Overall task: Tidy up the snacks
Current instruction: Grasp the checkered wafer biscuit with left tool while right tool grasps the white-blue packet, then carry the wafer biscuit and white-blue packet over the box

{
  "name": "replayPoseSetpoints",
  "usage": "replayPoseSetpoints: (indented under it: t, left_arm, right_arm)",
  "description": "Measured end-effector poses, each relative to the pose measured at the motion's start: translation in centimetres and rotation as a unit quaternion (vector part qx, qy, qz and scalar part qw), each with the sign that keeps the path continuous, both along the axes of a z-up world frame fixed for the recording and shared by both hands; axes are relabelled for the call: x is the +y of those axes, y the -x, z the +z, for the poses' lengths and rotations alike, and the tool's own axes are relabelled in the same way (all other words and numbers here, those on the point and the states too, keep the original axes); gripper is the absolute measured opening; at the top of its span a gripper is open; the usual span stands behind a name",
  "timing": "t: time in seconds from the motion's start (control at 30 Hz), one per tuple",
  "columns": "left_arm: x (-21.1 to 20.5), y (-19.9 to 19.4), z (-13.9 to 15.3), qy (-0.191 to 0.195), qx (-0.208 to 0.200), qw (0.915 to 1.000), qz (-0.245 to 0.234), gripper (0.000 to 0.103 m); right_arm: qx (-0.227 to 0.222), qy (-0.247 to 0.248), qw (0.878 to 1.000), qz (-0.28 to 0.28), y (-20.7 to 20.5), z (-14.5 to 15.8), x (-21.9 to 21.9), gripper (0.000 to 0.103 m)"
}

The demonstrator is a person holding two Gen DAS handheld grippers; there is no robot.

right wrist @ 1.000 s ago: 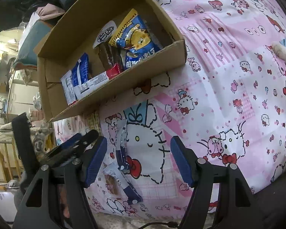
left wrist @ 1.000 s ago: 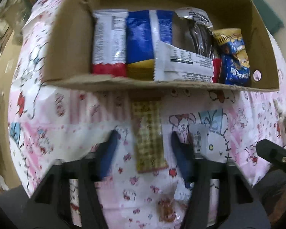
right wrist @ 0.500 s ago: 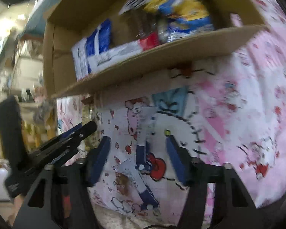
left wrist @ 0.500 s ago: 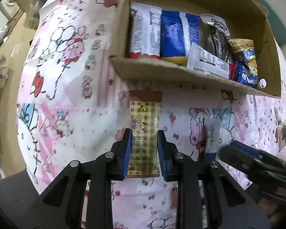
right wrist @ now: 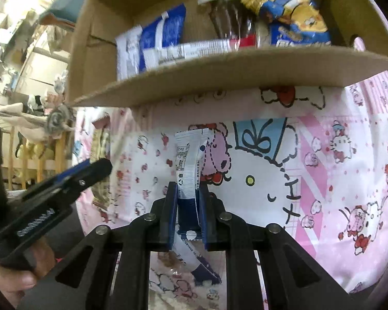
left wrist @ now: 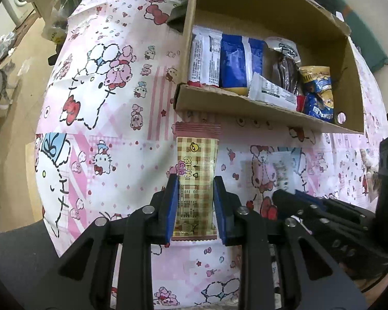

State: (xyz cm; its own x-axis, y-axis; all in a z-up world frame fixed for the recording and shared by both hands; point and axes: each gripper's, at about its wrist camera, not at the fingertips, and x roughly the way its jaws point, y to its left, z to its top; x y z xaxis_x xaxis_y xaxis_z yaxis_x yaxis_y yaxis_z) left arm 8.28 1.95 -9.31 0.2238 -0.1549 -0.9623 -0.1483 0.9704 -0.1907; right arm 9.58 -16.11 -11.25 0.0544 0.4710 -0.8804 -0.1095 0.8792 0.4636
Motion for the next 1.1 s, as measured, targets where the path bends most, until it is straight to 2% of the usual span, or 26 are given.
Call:
replayPoseSetpoints:
  t: [0.2,0.33,0.53,1.1]
  left_arm:
    - [0.6,1.4,2.2,0.004,-0.030,0.9995,0.009,0.022]
    - [0.7,2.2,4.0,0.000,-0.055,0.9984,0.010,0.022]
    - [0.3,1.6,6.8,-0.006,-0.088,0.9961,0.009,0.022]
    - [-0.5,-3.9,10.7,-0.023,-0.132,0.9909,-0.015,0.022]
  right_arm:
    - [-0.041,-0.014,0.999,-0.005,0.9,4.0,-1.7,0.016]
    - [-0.077,-0.001,0.997,-0.004,0.6,6.7,-2.0,0.016]
    - [-0.111,-0.005,0.994,-0.015,0.0,9.8,-3.3,0.016]
    - [-0.152,0.004,0.988,-0.038,-4.7,13.1,-4.9,0.016]
